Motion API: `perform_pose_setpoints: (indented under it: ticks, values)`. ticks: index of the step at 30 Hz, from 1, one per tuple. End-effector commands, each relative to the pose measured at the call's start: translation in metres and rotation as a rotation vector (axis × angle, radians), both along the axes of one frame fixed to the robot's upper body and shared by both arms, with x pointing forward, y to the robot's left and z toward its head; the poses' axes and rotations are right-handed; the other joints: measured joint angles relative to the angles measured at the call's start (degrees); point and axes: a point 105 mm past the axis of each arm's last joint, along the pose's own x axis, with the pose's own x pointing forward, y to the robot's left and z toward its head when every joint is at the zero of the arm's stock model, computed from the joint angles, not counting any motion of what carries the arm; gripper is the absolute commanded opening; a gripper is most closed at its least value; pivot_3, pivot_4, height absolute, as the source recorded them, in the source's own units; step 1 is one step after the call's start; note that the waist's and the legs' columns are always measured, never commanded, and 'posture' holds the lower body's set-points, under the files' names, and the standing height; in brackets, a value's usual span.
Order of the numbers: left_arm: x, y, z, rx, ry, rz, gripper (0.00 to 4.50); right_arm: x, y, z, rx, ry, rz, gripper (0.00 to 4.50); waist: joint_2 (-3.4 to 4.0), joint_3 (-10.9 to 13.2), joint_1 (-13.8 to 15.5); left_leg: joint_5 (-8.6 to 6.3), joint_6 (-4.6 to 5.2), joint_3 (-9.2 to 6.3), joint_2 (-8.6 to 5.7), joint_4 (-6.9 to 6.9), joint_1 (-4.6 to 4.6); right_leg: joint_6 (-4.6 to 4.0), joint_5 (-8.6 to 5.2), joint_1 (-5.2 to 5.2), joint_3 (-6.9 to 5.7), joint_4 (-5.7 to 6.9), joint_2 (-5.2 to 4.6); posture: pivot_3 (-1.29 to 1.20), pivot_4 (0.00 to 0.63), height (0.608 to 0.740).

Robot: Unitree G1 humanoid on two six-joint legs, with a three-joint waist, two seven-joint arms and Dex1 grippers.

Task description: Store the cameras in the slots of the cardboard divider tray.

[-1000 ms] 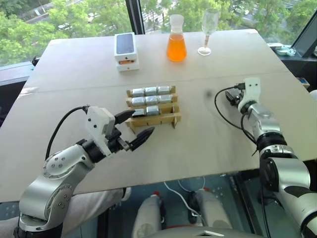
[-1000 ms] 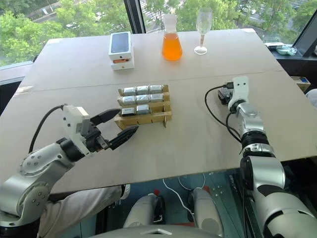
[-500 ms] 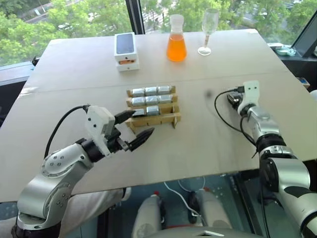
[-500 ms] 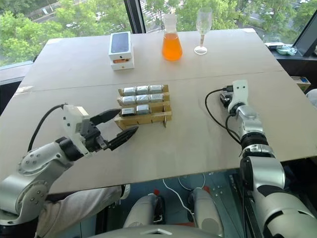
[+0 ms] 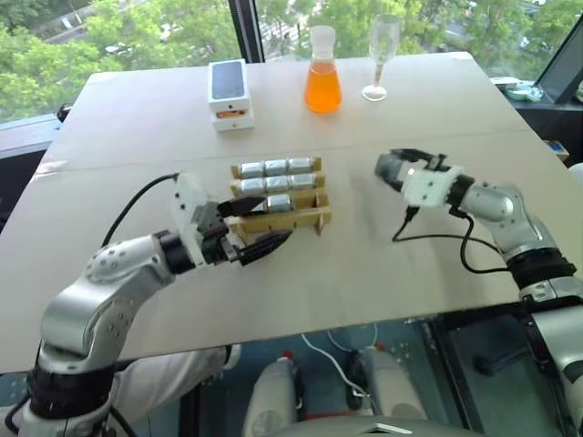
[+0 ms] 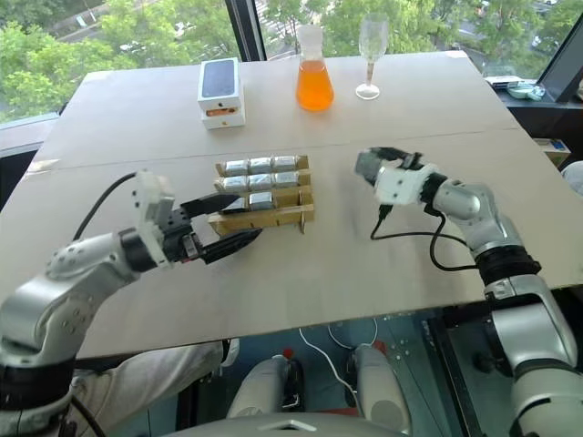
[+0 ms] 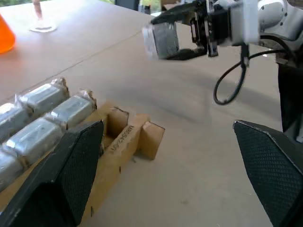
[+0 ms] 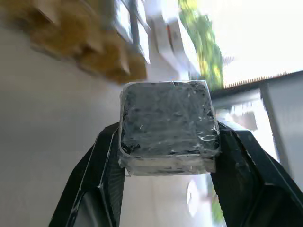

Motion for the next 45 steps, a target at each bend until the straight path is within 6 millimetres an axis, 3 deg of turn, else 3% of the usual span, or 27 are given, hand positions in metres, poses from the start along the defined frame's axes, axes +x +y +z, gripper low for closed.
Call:
perform_pose_setpoints:
  ticks: [1, 5, 9, 18, 24, 30, 31, 32, 38, 39, 44, 45]
  values:
    - [0.008, -0.003, 0.007, 0.02, 0.01, -0.09, 4.5, -0.022, 0.025, 0.013, -0.13, -0.177, 0.208, 1.95, 0.0, 0.0, 0.05, 0.02, -0.03, 0.01, 0.0, 0.0, -0.01, -0.01, 0.0, -0.01, 0.01, 0.01, 0.0, 0.0, 0.15, 0.74]
    - [0.016, -0.009, 0.015, 0.0, 0.039, -0.173, 4.5, -0.033, 0.044, 0.014, -0.19, -0.258, 0.323, 1.95, -0.01, 0.0, 0.15, 0.04, -0.06, 0.05, 0.0, 0.02, -0.07, -0.21, 0.12, -0.05, 0.02, -0.02, -0.03, 0.0, 0.15, 0.74]
    - [0.023, -0.014, 0.009, 0.083, 0.094, -0.264, 4.5, -0.043, 0.057, 0.011, -0.219, -0.292, 0.416, 1.95, -0.02, 0.0, 0.17, 0.04, -0.06, 0.09, -0.01, 0.02, -0.08, -0.23, 0.13, -0.05, 0.03, -0.05, -0.03, 0.0, 0.15, 0.74]
    - [0.035, -0.025, 0.009, 0.228, 0.128, -0.406, 4.5, -0.053, 0.088, 0.017, -0.224, -0.333, 0.499, 1.95, -0.02, 0.0, 0.07, 0.04, -0.05, 0.13, -0.03, 0.07, -0.07, -0.24, 0.13, -0.06, 0.08, -0.01, 0.01, 0.0, 0.15, 0.74]
    - [0.033, -0.03, 0.002, 0.297, 0.155, -0.473, 4.5, -0.055, 0.098, 0.017, -0.215, -0.33, 0.5, 1.95, -0.02, 0.0, 0.14, 0.04, -0.04, 0.12, -0.03, 0.09, -0.09, -0.25, 0.14, -0.07, 0.07, 0.02, 0.0, 0.0, 0.15, 0.74]
    - [0.034, -0.035, 0.011, 0.284, 0.135, -0.482, 4.5, -0.054, 0.101, 0.013, -0.228, -0.313, 0.485, 1.95, -0.02, 0.0, 0.22, 0.04, -0.04, 0.1, -0.03, 0.16, -0.1, -0.25, 0.14, -0.08, 0.07, 0.1, -0.01, 0.0, 0.15, 0.74]
    - [0.034, -0.035, 0.01, 0.289, 0.137, -0.483, 3.98, -0.052, 0.101, 0.011, -0.234, -0.306, 0.478, 1.95, -0.02, 0.0, 0.22, 0.04, -0.04, 0.11, -0.03, 0.19, -0.09, -0.25, 0.14, -0.08, 0.07, 0.12, -0.01, 0.0, 0.15, 0.74]
    - [0.034, -0.034, 0.009, 0.295, 0.137, -0.483, 3.76, -0.051, 0.101, 0.01, -0.238, -0.302, 0.473, 1.95, -0.02, 0.0, 0.21, 0.04, -0.04, 0.12, -0.03, 0.19, -0.09, -0.25, 0.14, -0.07, 0.09, 0.14, -0.02, 0.0, 0.15, 0.74]
    - [0.032, -0.032, 0.005, 0.312, 0.159, -0.487, 0.91, -0.049, 0.103, 0.009, -0.235, -0.288, 0.457, 1.95, -0.02, 0.0, 0.07, 0.04, -0.04, 0.12, -0.02, 0.21, -0.06, -0.25, 0.13, -0.09, 0.11, 0.21, 0.0, 0.0, 0.15, 0.74]
    - [0.032, -0.031, 0.004, 0.322, 0.162, -0.486, 0.81, -0.048, 0.102, 0.009, -0.232, -0.285, 0.448, 1.95, -0.02, 0.0, 0.08, 0.04, -0.04, 0.12, -0.02, 0.21, -0.06, -0.25, 0.13, -0.09, 0.1, 0.22, -0.01, 0.0, 0.15, 0.74]
    - [0.035, -0.029, 0.003, 0.323, 0.162, -0.473, 0.81, -0.044, 0.1, 0.012, -0.207, -0.268, 0.408, 4.28, -0.02, 0.0, 0.13, 0.04, -0.03, 0.11, -0.03, 0.27, -0.08, -0.25, 0.13, -0.09, 0.1, 0.25, -0.01, 0.0, 0.15, 0.74]
    - [0.035, -0.029, 0.003, 0.324, 0.161, -0.472, 0.81, -0.044, 0.1, 0.013, -0.203, -0.267, 0.406, 4.5, -0.02, 0.0, 0.15, 0.04, -0.04, 0.12, -0.03, 0.28, -0.08, -0.25, 0.13, -0.09, 0.1, 0.25, -0.02, 0.0, 0.15, 0.74]
